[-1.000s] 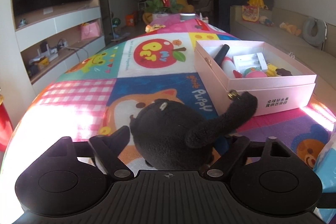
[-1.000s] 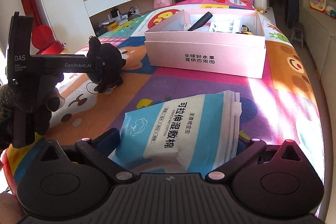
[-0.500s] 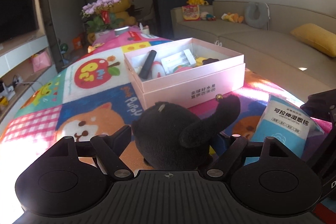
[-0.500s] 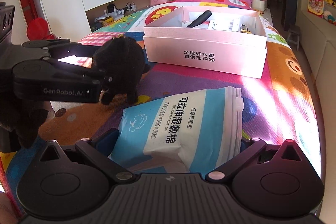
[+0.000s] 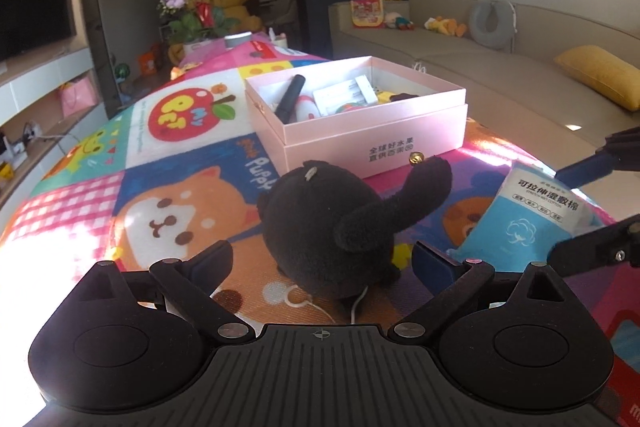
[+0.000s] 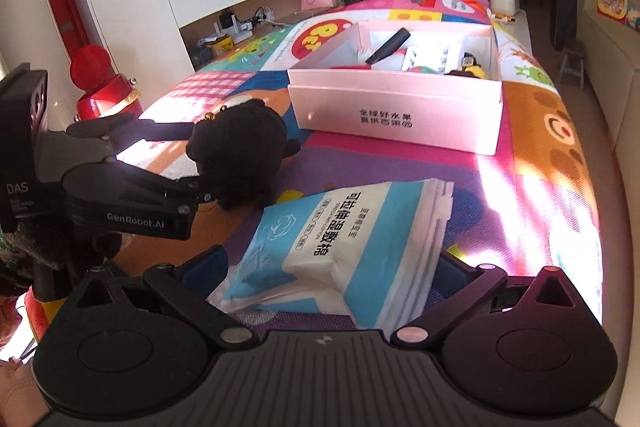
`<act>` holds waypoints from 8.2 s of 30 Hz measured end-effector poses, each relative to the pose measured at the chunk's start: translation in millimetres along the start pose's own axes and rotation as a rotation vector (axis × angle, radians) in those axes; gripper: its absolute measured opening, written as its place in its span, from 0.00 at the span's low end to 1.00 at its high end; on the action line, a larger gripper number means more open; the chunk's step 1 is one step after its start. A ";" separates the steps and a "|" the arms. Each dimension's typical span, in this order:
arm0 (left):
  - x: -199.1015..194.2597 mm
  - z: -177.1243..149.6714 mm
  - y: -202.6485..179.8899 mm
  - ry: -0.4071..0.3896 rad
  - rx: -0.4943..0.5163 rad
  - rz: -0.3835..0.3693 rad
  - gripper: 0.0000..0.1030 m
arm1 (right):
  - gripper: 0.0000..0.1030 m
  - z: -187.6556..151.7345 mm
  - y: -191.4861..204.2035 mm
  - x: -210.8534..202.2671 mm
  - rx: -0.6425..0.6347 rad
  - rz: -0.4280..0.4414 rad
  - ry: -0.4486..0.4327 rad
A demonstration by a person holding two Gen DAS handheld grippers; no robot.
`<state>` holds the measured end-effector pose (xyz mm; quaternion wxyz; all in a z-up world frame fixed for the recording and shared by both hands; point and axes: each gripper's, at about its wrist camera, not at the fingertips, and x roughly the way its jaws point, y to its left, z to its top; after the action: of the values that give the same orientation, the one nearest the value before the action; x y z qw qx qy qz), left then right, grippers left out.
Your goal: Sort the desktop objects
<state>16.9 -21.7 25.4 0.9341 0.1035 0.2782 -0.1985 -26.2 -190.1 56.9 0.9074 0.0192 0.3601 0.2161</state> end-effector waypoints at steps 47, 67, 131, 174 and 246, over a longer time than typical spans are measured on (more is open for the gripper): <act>12.1 26.3 -27.9 0.015 -0.045 0.102 1.00 | 0.57 16.6 -4.5 29.4 0.084 -0.256 0.036; -17.9 37.4 -26.0 -0.044 -0.026 0.102 0.68 | 0.53 13.0 -9.4 2.2 0.099 -0.112 0.086; 25.3 -5.6 26.4 -0.040 -0.333 -0.036 1.00 | 0.71 232.8 -77.9 64.0 0.238 -0.169 -0.125; 14.3 27.3 28.3 -0.068 -0.247 -0.004 1.00 | 0.52 251.0 -70.7 153.6 0.121 -0.219 0.007; 55.2 56.5 2.6 0.014 -0.126 0.022 1.00 | 0.50 241.7 -74.3 162.5 0.031 -0.268 0.044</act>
<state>87.3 -53.8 41.1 0.9389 0.0492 0.2955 -0.1694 267.1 -162.2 116.8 0.9196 -0.0198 0.3824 0.0878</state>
